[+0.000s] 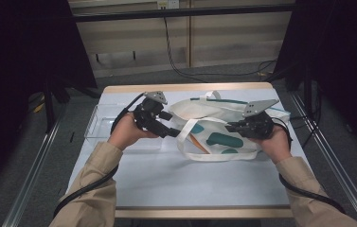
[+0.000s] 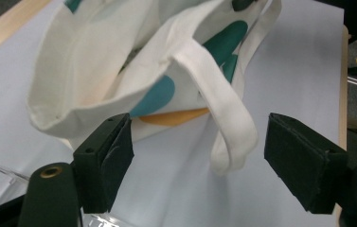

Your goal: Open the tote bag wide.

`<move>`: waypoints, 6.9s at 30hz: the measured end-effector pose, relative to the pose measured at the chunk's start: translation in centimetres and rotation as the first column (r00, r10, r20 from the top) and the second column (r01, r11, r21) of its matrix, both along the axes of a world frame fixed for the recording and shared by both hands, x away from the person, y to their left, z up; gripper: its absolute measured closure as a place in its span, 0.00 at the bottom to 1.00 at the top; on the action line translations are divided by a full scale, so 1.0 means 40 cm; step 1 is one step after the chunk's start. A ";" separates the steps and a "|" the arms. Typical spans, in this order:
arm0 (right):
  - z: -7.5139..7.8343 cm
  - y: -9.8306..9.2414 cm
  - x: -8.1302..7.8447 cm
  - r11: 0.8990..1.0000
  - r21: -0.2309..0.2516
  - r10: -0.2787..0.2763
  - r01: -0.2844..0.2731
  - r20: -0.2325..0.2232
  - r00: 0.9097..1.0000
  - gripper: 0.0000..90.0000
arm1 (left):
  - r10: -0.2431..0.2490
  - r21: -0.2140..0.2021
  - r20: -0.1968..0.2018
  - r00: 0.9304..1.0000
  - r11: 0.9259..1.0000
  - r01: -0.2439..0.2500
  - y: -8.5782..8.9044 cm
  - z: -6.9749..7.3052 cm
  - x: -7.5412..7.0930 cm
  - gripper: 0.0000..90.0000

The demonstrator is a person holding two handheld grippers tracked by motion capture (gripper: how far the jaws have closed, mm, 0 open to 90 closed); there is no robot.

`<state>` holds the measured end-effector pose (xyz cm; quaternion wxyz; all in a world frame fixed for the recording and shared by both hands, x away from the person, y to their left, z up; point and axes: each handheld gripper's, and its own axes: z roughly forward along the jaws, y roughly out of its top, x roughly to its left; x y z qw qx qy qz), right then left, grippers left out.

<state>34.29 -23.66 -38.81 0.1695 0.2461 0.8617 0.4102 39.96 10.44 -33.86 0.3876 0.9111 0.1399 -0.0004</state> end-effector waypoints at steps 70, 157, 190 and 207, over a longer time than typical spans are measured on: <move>0.001 0.012 -0.055 0.989 -0.035 0.142 -0.141 0.018 0.990 0.96 | 0.132 0.083 -0.042 0.990 0.988 -0.129 -0.133 -0.011 0.192 0.98; -0.076 -0.092 -0.171 0.994 0.083 -0.059 0.071 -0.139 0.988 1.00 | 0.171 0.114 -0.095 0.981 0.981 -0.160 -0.114 -0.026 0.179 0.98; -0.074 -0.083 -0.123 0.966 0.122 -0.217 0.230 -0.113 0.970 0.56 | 0.138 0.084 -0.088 0.987 0.988 -0.131 -0.133 -0.031 0.158 0.97; -0.139 -0.057 -0.096 0.985 0.051 -0.155 0.167 -0.181 0.971 0.54 | 0.068 0.036 -0.031 0.997 0.997 -0.067 -0.186 -0.044 0.160 0.62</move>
